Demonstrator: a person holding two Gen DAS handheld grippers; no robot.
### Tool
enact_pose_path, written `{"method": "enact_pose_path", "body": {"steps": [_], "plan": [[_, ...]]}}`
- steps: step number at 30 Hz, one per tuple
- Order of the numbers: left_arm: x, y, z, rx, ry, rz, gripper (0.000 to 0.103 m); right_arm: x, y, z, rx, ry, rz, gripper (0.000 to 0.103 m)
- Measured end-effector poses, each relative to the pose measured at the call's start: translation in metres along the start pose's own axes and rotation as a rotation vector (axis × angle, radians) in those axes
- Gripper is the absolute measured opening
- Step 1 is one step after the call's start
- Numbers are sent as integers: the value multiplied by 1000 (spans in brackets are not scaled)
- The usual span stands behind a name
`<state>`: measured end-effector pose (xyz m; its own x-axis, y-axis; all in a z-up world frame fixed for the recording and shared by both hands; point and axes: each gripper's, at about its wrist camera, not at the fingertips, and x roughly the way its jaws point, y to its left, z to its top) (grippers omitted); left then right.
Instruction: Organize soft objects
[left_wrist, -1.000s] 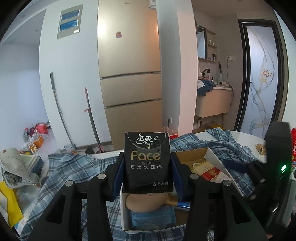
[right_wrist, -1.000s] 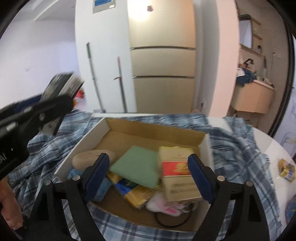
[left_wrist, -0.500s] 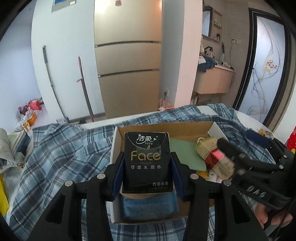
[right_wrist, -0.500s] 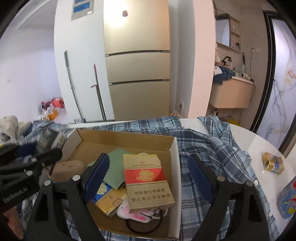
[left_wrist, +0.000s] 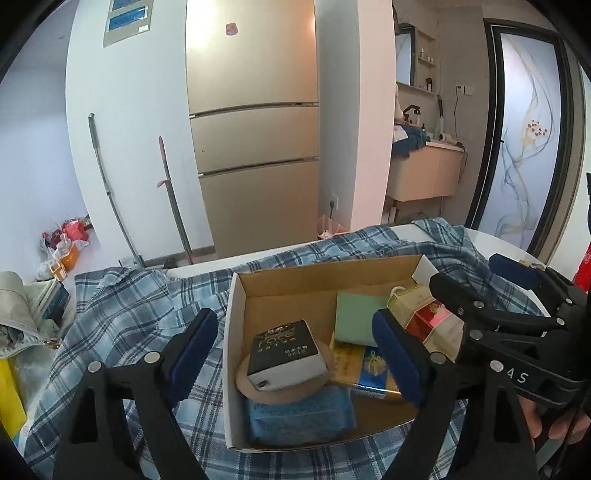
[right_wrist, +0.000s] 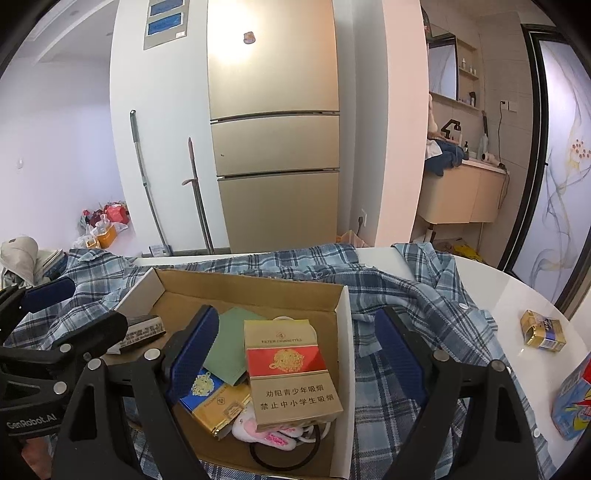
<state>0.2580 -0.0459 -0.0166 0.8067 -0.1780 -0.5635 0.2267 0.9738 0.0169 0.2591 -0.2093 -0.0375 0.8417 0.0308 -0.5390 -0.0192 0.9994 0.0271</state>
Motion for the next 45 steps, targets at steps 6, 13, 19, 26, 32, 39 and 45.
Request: {"method": "enact_pose_path", "body": {"steps": [6,13,19,26,32,39,45], "plan": [[-21,7,4,-15,-62,17,87,-10,2,3,-13,-37,7,86],[-81,10,11,-92,-162,46,87,-50,1,15,-21,-171,-6,86],[-157,-2,3,-43,-333,120,87,-100,-6,23,-26,-269,17,86],[-213,-15,-6,-49,-432,116,87,-165,-9,21,-44,-377,66,92],[-253,-26,-22,-22,-543,171,103,-204,-9,10,-53,-462,81,102],[-275,-22,-30,-49,-575,149,103,-229,-15,1,-52,-502,107,103],[-277,-27,-43,-32,-609,173,103,-233,-16,-14,-63,-544,96,103]]}}
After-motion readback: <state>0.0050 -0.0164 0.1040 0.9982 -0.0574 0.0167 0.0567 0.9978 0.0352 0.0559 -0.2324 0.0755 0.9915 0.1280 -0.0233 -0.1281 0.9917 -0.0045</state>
